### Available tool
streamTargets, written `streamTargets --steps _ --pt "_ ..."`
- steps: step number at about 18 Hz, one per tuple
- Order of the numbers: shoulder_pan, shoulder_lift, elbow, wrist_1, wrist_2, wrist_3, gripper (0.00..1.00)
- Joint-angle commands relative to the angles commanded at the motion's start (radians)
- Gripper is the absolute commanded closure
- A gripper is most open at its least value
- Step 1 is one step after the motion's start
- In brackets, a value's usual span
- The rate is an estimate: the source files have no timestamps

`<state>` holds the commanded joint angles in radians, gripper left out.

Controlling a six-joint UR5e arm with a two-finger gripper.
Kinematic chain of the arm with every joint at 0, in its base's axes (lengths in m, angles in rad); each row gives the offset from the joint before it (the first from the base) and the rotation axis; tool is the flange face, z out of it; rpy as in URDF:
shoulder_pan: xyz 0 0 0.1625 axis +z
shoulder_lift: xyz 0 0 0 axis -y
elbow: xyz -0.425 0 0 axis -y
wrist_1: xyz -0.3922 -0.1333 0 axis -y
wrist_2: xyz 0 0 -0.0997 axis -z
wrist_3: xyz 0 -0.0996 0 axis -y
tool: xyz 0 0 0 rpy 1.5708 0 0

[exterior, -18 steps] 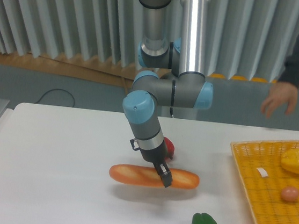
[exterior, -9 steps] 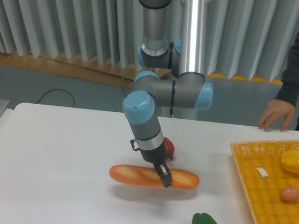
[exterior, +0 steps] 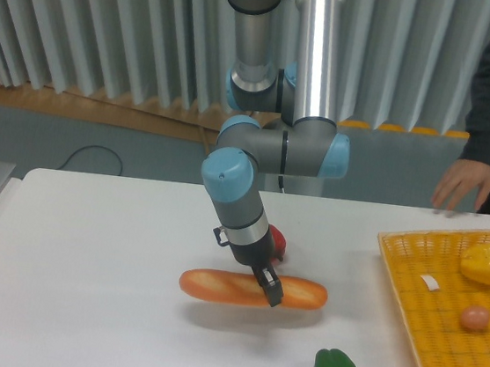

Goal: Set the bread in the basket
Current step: 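Carry the held bread over toward the yellow basket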

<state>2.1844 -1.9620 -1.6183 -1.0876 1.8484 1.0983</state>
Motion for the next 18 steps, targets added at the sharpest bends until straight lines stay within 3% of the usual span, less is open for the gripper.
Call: streamTargets --steps 18 --pt "0.075 0.048 0.000 -0.005 -0.006 0.011 0.45"
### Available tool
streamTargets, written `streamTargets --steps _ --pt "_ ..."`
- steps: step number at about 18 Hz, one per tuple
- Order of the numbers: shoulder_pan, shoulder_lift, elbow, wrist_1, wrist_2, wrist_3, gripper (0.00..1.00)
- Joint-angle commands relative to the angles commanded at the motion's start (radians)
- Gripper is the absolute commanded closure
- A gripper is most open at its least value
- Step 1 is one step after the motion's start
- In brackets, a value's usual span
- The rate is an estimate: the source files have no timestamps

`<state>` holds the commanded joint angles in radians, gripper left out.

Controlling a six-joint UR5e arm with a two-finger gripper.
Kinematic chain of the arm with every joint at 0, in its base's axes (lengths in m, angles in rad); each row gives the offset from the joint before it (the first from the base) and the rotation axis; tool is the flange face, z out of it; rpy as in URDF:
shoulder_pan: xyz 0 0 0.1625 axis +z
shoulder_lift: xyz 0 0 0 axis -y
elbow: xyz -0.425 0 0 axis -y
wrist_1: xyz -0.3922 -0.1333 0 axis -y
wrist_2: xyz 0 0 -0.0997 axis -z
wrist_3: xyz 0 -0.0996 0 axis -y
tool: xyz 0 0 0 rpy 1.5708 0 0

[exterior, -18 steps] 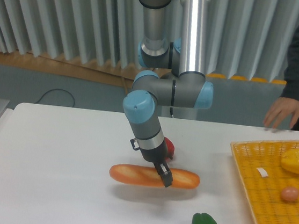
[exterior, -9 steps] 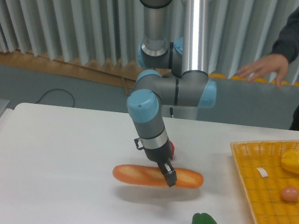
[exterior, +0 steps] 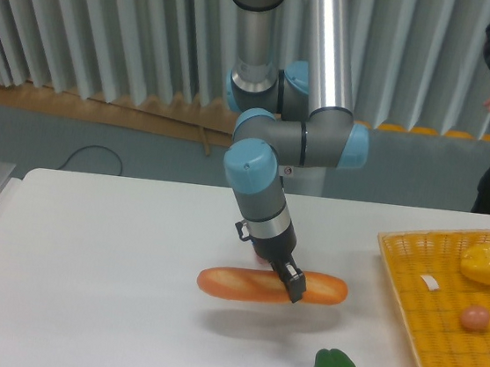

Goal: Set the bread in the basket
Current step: 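Carry the held bread over toward the yellow basket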

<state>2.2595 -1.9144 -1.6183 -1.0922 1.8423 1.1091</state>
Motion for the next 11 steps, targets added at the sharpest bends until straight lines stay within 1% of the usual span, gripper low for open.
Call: streamTargets --steps 3,4,8,10,11 --pt "0.026 0.020 -0.002 -0.009 0.000 0.002 0.45" --pt "0.032 0.021 -0.002 -0.018 -0.002 0.005 0.45" --pt "0.044 0.029 0.000 -0.020 0.000 0.008 0.45" --pt "0.063 0.037 -0.002 -0.023 -0.002 0.034 0.46" --pt "0.071 0.038 -0.002 -0.034 -0.002 0.053 0.46"
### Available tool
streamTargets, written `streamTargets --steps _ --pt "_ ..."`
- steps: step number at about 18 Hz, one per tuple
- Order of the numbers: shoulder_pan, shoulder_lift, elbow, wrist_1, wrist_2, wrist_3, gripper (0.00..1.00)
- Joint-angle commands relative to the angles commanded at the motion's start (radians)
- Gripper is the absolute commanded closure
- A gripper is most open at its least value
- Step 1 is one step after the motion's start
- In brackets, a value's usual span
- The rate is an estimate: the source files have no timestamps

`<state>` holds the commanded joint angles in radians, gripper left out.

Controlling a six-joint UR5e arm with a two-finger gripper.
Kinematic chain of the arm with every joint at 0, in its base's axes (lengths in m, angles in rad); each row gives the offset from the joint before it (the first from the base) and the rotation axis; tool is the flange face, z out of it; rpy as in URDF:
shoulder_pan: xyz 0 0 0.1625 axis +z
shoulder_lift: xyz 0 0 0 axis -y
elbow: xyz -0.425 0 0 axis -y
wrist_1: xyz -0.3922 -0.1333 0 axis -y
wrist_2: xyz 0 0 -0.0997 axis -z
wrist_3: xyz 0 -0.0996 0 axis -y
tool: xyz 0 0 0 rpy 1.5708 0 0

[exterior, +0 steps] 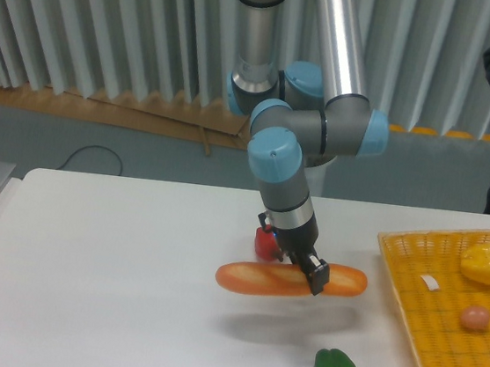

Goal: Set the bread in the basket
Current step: 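Carry the held bread over toward the yellow basket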

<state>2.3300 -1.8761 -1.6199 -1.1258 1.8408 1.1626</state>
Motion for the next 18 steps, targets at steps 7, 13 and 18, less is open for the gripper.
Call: streamTargets --steps 7,13,18 --pt "0.078 0.044 0.002 -0.060 -0.034 0.127 0.47" --pt "0.133 0.049 0.002 -0.061 -0.072 0.189 0.47" --pt "0.193 0.049 0.003 -0.061 -0.072 0.282 0.47"
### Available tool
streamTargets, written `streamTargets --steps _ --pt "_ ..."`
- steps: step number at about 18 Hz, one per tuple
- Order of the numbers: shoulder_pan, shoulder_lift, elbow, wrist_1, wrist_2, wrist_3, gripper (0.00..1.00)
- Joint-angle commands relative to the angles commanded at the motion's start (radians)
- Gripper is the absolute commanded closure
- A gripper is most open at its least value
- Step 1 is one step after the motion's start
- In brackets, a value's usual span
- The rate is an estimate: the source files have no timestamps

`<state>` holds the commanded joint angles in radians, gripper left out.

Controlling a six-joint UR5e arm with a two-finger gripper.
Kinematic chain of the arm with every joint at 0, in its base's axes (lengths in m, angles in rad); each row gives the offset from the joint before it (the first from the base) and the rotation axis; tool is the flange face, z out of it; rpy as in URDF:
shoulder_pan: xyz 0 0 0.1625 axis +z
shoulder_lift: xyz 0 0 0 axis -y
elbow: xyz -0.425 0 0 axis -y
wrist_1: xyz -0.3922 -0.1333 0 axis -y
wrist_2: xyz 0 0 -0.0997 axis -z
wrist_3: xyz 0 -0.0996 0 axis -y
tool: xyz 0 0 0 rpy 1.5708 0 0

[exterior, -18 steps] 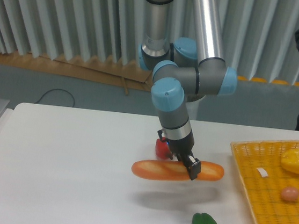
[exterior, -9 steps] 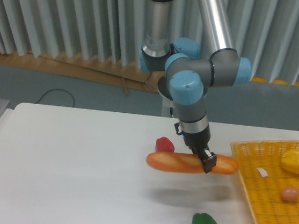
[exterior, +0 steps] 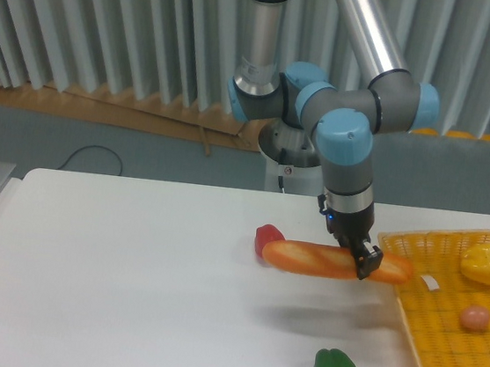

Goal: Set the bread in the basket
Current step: 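Carry the held bread over toward the yellow basket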

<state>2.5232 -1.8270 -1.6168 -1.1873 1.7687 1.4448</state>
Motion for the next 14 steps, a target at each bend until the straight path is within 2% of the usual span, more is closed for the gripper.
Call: streamTargets --steps 8,14 --pt "0.132 -0.002 0.000 0.000 -0.018 0.216 0.47" --pt "0.193 -0.026 0.021 0.003 -0.032 0.276 0.47"
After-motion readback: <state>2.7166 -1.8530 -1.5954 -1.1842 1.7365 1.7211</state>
